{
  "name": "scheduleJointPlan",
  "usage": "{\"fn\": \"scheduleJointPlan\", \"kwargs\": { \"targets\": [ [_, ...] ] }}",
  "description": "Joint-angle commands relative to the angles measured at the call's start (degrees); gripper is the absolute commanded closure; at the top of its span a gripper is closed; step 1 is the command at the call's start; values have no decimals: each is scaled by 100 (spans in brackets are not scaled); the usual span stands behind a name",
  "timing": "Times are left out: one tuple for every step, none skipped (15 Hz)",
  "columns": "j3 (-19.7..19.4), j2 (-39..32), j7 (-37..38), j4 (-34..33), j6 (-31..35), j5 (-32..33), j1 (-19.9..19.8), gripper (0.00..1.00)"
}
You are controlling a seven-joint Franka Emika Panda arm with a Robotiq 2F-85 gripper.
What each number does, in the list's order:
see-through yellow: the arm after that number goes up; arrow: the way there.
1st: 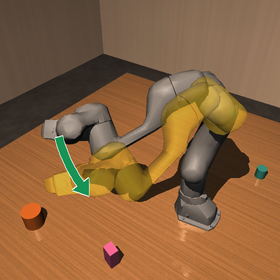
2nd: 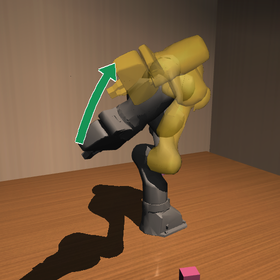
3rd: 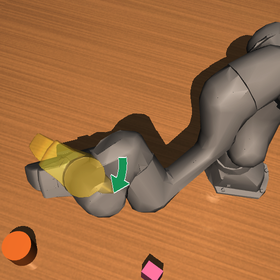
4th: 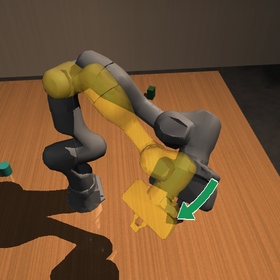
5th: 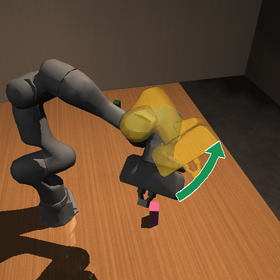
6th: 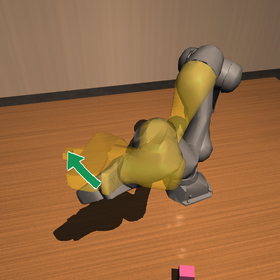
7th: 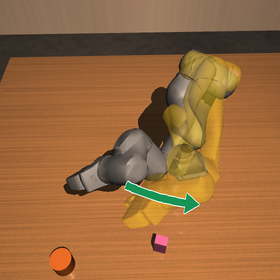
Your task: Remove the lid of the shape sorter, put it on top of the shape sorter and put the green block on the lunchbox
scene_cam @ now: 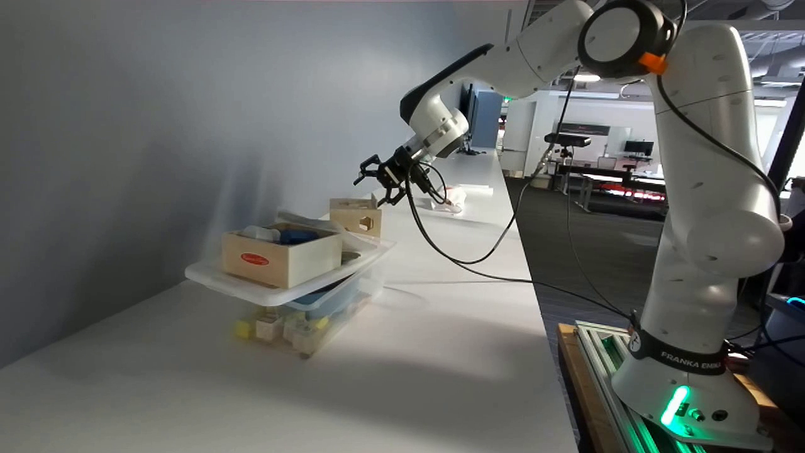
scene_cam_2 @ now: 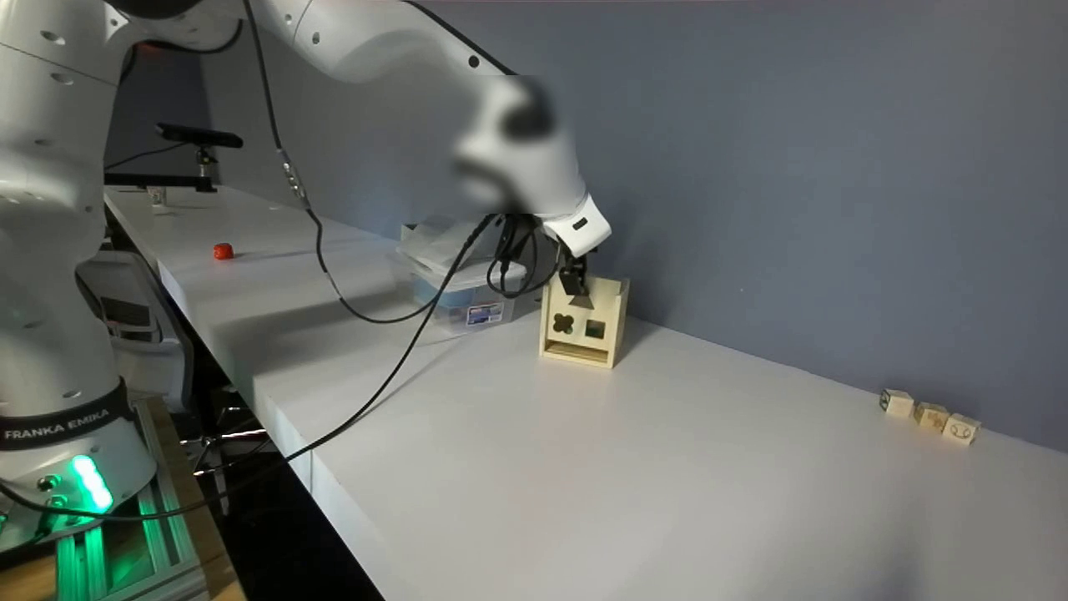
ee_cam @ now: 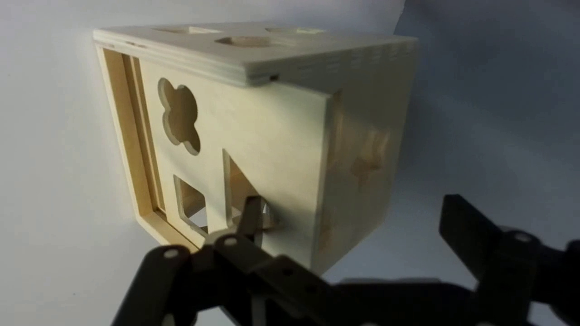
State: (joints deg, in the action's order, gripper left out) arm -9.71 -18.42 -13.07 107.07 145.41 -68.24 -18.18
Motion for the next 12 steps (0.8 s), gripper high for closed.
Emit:
{"fn": "scheduleJointPlan", "kwargs": {
  "targets": [
    [-6,240,-176,92,22,-232,11,0],
    [-20,297,-165,98,27,-204,20,12],
    [-37,340,-126,104,30,-147,35,26],
    [-58,374,-55,104,46,-81,54,32],
    [-109,389,154,111,25,133,96,41],
    [-200,405,540,145,-80,562,158,47],
    [-296,407,925,164,-203,1069,209,56],
    [-334,400,1192,147,-283,1384,217,62],
    [-370,428,1428,122,-425,1685,208,70],
    [-397,446,1638,88,-552,1945,203,76],
    [-415,499,1816,59,-683,2173,195,82],
    [-414,553,1932,24,-802,2330,178,90]
  ]
}}
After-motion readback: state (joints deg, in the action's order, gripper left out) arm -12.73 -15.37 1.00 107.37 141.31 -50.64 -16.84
